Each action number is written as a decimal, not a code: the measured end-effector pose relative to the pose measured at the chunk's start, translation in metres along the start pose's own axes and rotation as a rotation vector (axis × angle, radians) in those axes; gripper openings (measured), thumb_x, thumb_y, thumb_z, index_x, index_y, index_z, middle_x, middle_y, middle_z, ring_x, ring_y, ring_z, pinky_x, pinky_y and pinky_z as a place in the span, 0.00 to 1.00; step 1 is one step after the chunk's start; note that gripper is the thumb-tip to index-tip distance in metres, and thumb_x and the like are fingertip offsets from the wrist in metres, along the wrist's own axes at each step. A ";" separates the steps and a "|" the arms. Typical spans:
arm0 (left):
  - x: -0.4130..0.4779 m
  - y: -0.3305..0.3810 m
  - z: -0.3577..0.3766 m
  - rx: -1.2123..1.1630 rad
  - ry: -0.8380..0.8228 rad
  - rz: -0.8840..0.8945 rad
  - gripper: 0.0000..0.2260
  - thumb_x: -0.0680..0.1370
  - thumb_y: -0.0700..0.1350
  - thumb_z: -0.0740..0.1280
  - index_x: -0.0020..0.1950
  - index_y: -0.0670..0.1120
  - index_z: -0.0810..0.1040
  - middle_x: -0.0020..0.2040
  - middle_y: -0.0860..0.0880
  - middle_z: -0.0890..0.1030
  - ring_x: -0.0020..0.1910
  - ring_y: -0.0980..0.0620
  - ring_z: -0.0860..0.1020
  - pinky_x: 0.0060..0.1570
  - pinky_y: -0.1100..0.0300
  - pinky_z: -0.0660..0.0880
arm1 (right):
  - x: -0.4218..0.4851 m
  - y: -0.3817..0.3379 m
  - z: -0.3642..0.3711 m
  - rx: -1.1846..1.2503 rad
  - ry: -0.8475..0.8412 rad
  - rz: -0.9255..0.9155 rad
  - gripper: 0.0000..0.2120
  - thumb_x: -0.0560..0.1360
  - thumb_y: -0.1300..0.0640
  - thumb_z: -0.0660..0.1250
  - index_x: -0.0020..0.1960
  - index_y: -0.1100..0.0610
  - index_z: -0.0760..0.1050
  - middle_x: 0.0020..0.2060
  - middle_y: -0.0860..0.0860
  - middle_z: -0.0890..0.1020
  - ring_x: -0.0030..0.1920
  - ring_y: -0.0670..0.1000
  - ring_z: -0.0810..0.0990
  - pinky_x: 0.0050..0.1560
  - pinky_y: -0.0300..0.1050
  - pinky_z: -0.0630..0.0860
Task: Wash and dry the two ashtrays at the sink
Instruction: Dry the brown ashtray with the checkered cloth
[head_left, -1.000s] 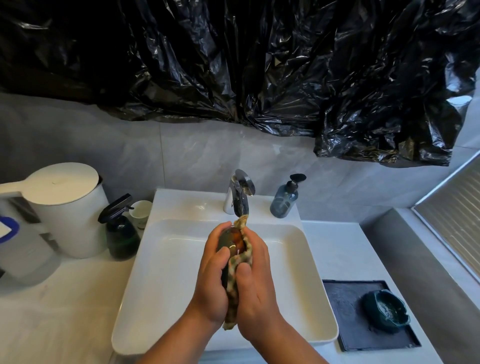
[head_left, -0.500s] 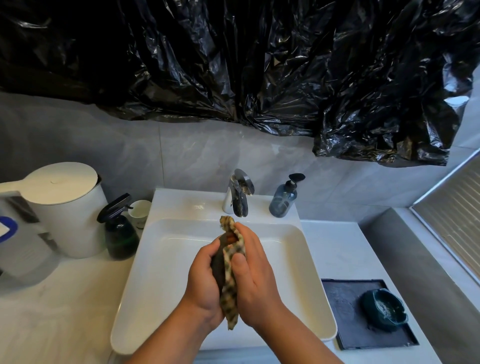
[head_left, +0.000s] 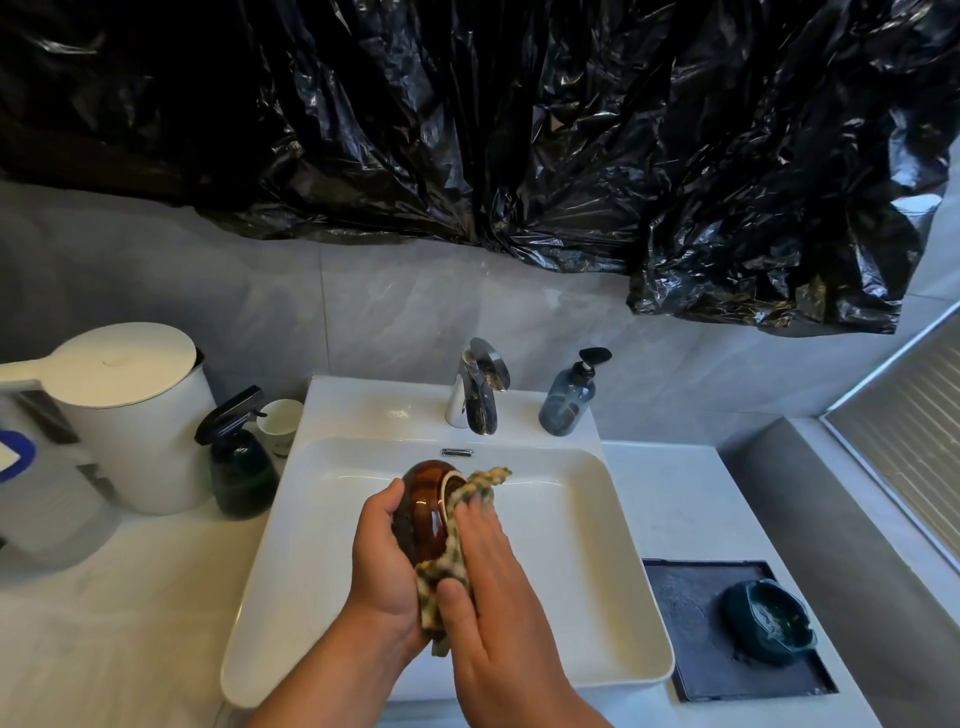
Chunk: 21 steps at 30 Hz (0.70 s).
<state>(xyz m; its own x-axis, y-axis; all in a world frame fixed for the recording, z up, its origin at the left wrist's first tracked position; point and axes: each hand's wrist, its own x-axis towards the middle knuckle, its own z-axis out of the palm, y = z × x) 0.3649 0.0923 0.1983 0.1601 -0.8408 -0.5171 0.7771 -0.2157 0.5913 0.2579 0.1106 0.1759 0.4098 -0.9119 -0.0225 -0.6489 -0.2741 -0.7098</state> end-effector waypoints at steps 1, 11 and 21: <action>0.000 0.000 -0.001 0.010 -0.014 0.000 0.27 0.79 0.56 0.56 0.43 0.37 0.86 0.44 0.37 0.85 0.39 0.43 0.86 0.47 0.52 0.78 | -0.001 0.000 0.000 -0.005 -0.010 0.003 0.28 0.78 0.44 0.50 0.70 0.28 0.39 0.76 0.30 0.42 0.76 0.31 0.38 0.73 0.26 0.40; 0.007 0.006 -0.003 0.087 0.011 -0.005 0.27 0.79 0.59 0.56 0.49 0.39 0.86 0.50 0.36 0.85 0.52 0.39 0.83 0.49 0.49 0.79 | 0.012 -0.005 -0.008 0.081 -0.071 -0.008 0.32 0.80 0.45 0.51 0.78 0.36 0.40 0.81 0.37 0.45 0.79 0.36 0.44 0.81 0.42 0.49; 0.019 0.011 0.003 0.267 -0.025 -0.066 0.29 0.69 0.63 0.70 0.64 0.47 0.75 0.55 0.40 0.84 0.53 0.40 0.84 0.44 0.43 0.83 | 0.038 0.009 -0.014 0.698 0.196 0.224 0.20 0.74 0.37 0.58 0.58 0.45 0.78 0.51 0.46 0.85 0.53 0.48 0.84 0.52 0.48 0.82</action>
<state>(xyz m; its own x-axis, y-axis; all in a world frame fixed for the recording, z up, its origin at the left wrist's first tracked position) 0.3748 0.0725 0.1969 0.0970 -0.8319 -0.5463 0.5969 -0.3907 0.7008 0.2585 0.0690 0.1790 0.1527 -0.9784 -0.1394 -0.1197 0.1217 -0.9853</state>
